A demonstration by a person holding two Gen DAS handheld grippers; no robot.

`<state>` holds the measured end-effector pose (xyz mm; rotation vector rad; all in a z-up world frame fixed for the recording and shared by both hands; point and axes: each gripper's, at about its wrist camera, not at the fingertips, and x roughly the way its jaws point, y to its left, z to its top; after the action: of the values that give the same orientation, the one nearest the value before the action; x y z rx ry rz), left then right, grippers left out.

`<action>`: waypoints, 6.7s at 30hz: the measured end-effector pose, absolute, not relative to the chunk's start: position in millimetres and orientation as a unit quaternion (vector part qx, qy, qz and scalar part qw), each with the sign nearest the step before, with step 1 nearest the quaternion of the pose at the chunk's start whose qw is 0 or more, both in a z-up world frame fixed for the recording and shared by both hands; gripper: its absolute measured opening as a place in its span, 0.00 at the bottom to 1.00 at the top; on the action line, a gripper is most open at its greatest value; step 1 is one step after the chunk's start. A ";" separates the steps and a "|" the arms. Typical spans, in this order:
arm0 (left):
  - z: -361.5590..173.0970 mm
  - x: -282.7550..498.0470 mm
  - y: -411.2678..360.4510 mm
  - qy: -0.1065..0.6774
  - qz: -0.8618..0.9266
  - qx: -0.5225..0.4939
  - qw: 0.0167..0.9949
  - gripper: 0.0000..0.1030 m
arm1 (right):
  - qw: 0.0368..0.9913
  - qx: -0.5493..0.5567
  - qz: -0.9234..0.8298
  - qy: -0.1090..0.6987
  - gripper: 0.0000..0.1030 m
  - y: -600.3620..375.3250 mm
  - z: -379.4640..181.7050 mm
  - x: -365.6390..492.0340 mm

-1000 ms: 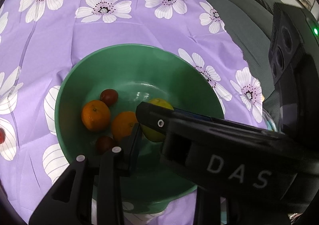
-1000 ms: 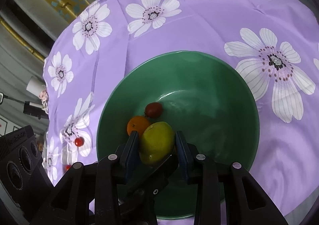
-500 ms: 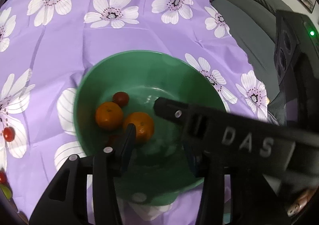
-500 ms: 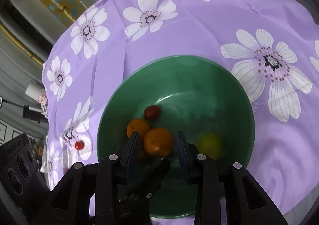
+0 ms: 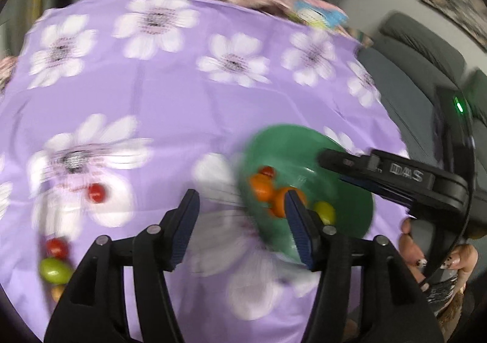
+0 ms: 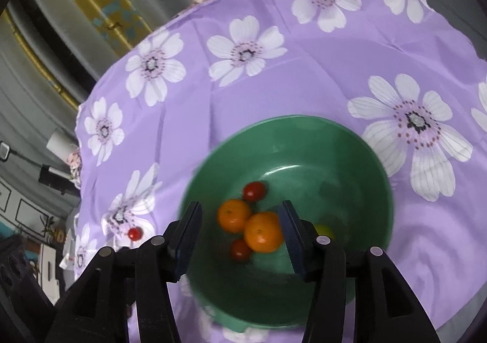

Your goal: Organize fruits

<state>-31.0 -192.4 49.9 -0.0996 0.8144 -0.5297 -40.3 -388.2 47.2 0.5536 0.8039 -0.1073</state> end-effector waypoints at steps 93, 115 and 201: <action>-21.7 -2.3 -109.9 0.498 -0.191 -0.118 0.838 0.29 | 0.786 0.277 0.168 0.527 0.35 -229.3 -41.0 40.4; 63.5 -42.2 -162.5 0.348 -0.295 -0.071 0.887 0.29 | 0.888 0.228 0.131 0.378 0.35 -268.2 63.6 -14.7; -30.7 13.1 -51.1 0.508 0.049 -0.033 0.859 0.40 | 0.834 0.107 0.068 0.537 0.38 -164.0 -39.5 106.8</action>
<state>13.1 -51.1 -30.7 -0.0700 1.0669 0.1037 106.8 -164.0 -39.5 0.2258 1.1367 0.1437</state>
